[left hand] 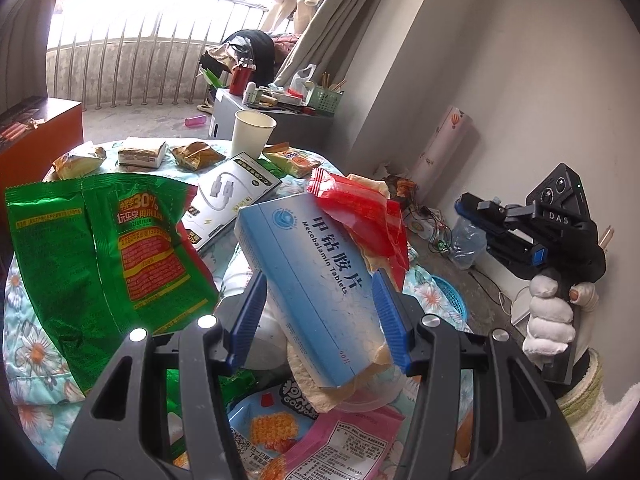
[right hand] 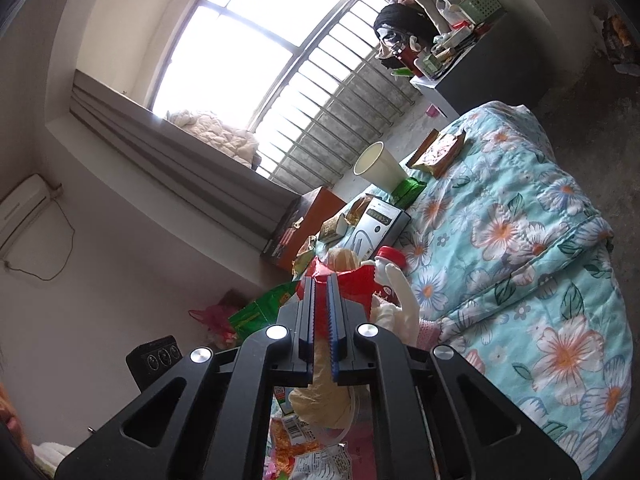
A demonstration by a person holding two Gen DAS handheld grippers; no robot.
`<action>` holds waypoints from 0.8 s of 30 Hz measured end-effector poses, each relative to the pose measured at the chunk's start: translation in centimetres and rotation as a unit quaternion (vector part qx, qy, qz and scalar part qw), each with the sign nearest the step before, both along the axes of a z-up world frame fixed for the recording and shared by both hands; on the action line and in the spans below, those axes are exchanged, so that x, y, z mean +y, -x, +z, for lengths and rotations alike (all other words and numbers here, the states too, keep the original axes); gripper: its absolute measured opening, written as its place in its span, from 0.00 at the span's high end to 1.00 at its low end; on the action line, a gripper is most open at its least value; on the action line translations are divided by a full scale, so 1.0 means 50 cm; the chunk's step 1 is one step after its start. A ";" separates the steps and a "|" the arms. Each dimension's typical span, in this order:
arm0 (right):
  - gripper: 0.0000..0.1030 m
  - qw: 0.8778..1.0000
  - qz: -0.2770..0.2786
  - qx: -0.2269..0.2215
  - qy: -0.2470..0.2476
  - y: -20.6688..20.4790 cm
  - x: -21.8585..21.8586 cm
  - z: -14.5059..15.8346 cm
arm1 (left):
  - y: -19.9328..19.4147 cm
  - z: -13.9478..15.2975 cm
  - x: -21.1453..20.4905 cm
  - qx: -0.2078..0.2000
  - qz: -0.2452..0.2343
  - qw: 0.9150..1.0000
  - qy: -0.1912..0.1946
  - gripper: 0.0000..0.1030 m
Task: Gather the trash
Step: 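Lift the red bag with right tool while left tool lifts the blue box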
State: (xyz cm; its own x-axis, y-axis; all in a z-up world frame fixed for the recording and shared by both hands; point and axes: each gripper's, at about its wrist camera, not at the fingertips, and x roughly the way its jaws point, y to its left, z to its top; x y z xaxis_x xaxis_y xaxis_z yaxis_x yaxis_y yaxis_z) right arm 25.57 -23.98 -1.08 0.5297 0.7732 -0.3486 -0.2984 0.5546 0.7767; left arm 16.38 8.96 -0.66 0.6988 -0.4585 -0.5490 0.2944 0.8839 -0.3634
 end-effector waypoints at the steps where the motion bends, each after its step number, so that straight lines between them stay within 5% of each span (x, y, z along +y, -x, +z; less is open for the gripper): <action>1: 0.71 1.000 0.002 0.005 0.005 -0.003 0.007 -0.008 | -0.001 0.001 -0.003 -0.001 0.000 1.000 -0.002 0.51; 2: 0.55 1.000 0.006 0.009 0.005 -0.007 0.013 -0.016 | -0.003 0.002 -0.007 -0.002 0.001 1.000 -0.005 0.51; 3: 0.53 1.000 0.008 0.013 0.004 -0.013 0.018 -0.024 | -0.003 0.002 -0.008 -0.002 0.002 1.000 -0.008 0.51; 11: 0.50 0.996 0.032 0.077 -0.025 -0.086 0.061 -0.117 | -0.024 0.001 -0.037 -0.006 -0.003 0.999 -0.035 0.51; 12: 0.52 0.996 0.035 0.074 -0.026 -0.085 0.066 -0.118 | -0.025 0.001 -0.040 -0.007 -0.004 0.999 -0.038 0.51; 16: 0.86 0.998 0.028 0.049 -0.011 -0.065 0.071 -0.099 | -0.027 -0.002 -0.054 -0.010 -0.007 0.998 -0.056 0.51; 24: 0.92 0.999 -0.002 -0.036 0.028 -0.006 0.040 -0.002 | -0.029 -0.006 -0.080 -0.019 -0.009 0.995 -0.101 0.51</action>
State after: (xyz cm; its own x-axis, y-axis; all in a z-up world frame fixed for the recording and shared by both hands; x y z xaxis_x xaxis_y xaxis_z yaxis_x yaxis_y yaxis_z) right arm 25.87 -21.97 -1.19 0.5583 0.7513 -0.3518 -0.3494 0.5976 0.7216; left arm 17.81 4.99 -0.95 0.7132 -0.3533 -0.6054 0.3205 0.9325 -0.1666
